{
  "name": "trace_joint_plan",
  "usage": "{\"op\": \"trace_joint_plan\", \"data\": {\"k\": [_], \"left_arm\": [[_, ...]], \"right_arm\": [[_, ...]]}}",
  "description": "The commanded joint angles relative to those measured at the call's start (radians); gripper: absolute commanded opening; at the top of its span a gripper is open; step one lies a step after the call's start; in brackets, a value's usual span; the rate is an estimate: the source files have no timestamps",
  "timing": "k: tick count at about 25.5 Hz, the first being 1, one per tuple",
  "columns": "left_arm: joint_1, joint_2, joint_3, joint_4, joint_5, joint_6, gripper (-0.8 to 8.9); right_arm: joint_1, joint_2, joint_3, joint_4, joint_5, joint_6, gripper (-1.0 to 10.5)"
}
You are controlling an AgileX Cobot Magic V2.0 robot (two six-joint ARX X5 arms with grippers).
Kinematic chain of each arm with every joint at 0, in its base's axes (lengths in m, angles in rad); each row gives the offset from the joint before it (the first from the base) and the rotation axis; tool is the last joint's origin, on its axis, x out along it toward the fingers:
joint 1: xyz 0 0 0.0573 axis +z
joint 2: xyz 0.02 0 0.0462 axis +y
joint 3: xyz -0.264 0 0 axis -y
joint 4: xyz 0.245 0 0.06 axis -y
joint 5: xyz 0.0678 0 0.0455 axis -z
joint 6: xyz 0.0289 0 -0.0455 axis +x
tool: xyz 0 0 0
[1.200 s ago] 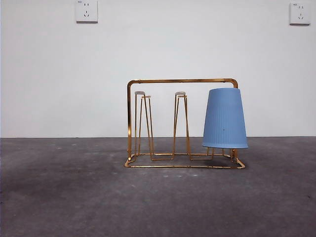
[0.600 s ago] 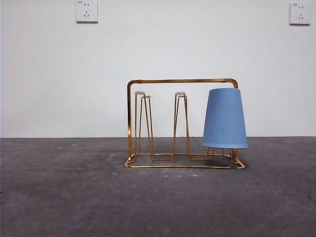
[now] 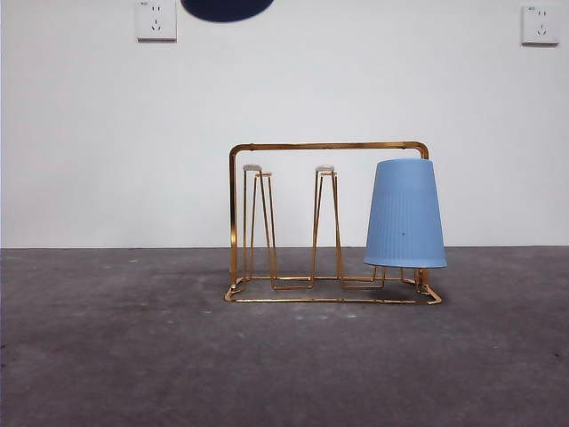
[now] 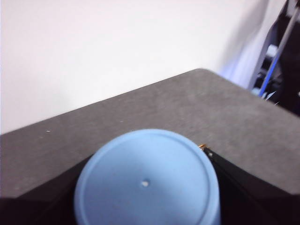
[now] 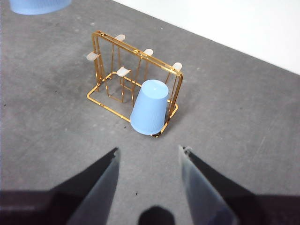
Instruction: Pick up cup 1,put cup 1 in the cup rack,pick up cup 2,put cup 2 in the cup rack
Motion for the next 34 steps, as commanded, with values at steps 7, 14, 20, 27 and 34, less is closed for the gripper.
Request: {"op": "trace_joint_plan", "data": {"k": [7,14,20,27,34], "left_arm": [[0.006,0.115,-0.040,0.188,-0.071,0.057,-0.06],[0.006,0.158,-0.071,0.245,-0.133,0.060,-0.06],[0.006,0.173,-0.145,0.346,-0.146,0.043,-0.06],[0.006,0.173,-0.262,0.468,-0.175,0.034,-0.06],[0.006,0.206,-0.292,0.538,-0.175,0.034,-0.06]], "right_arm": [[0.000,-0.001,-0.008,-0.004,-0.002,0.030,2.2],[0.000,-0.001,-0.008,-0.008,0.000,0.037,2.2],[0.000,-0.001,-0.008,-0.008,-0.001,0.037,2.2],[0.000,-0.001,-0.008,-0.008,-0.001,0.036,2.2],[0.000,-0.001,-0.008,-0.010,-0.001,0.048,2.2]]}}
